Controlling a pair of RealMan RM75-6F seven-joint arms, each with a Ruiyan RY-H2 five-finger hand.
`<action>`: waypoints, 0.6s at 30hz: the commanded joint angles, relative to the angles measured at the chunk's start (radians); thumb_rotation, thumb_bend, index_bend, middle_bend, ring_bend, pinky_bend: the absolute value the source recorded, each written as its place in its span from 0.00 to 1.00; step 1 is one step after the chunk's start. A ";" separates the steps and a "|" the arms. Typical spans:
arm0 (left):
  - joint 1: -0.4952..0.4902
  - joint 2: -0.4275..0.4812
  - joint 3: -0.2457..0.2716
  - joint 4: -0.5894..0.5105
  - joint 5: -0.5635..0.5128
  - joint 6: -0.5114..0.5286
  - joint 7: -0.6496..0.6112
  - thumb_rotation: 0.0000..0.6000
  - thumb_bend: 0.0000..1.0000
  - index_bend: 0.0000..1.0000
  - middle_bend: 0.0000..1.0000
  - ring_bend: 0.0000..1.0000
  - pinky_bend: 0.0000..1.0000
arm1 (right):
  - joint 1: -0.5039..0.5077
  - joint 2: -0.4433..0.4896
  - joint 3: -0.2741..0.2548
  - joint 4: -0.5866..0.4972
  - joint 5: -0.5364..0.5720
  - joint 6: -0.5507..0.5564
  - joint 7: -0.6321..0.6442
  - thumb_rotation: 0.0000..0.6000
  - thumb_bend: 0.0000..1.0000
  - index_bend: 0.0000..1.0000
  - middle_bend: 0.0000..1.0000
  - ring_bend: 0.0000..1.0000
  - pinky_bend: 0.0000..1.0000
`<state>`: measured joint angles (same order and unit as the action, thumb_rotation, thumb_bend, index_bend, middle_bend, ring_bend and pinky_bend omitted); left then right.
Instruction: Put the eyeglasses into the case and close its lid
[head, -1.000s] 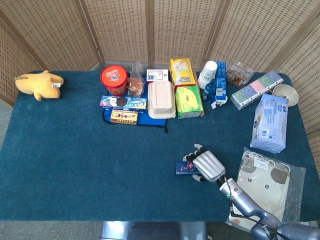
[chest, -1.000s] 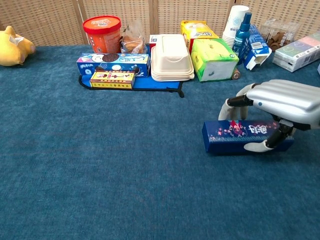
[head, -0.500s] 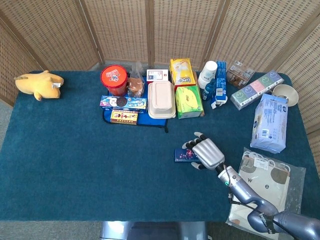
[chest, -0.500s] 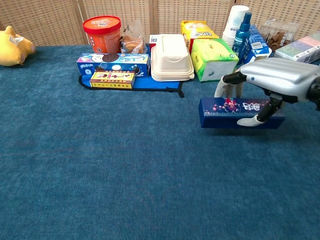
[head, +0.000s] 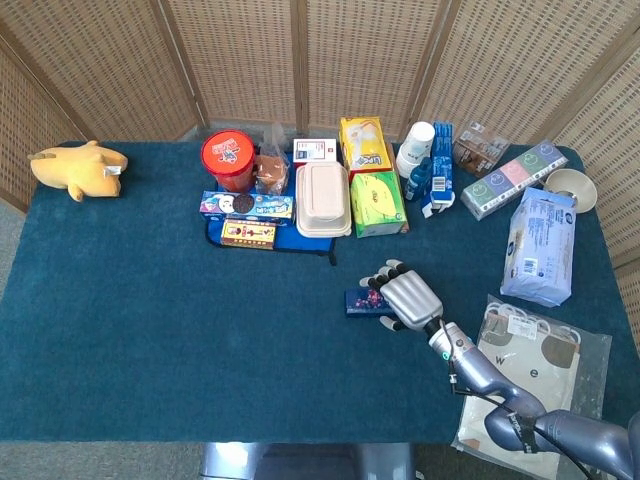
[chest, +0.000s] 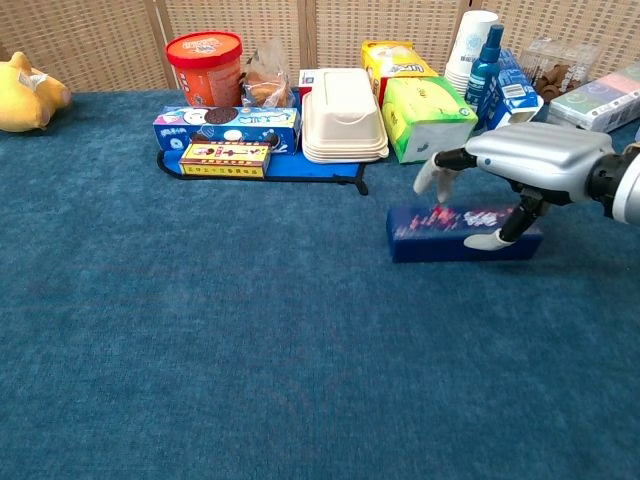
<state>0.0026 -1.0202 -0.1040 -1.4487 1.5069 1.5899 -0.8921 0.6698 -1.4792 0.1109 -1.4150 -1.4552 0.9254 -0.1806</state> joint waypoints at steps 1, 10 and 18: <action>-0.015 -0.007 0.017 0.001 0.014 -0.027 0.043 1.00 0.30 0.00 0.15 0.01 0.00 | -0.009 0.029 -0.003 -0.047 0.022 0.007 -0.035 1.00 0.27 0.16 0.31 0.20 0.19; -0.025 -0.011 0.021 -0.013 0.017 -0.033 0.104 1.00 0.31 0.00 0.15 0.01 0.00 | -0.042 0.090 -0.001 -0.146 0.046 0.068 -0.068 1.00 0.27 0.14 0.30 0.18 0.19; -0.008 -0.029 0.042 -0.036 -0.006 -0.038 0.238 1.00 0.30 0.06 0.15 0.01 0.00 | -0.101 0.159 0.000 -0.235 0.048 0.171 -0.080 1.00 0.28 0.18 0.30 0.18 0.19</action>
<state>-0.0122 -1.0407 -0.0725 -1.4759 1.5075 1.5547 -0.6826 0.5846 -1.3367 0.1107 -1.6324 -1.4075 1.0760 -0.2570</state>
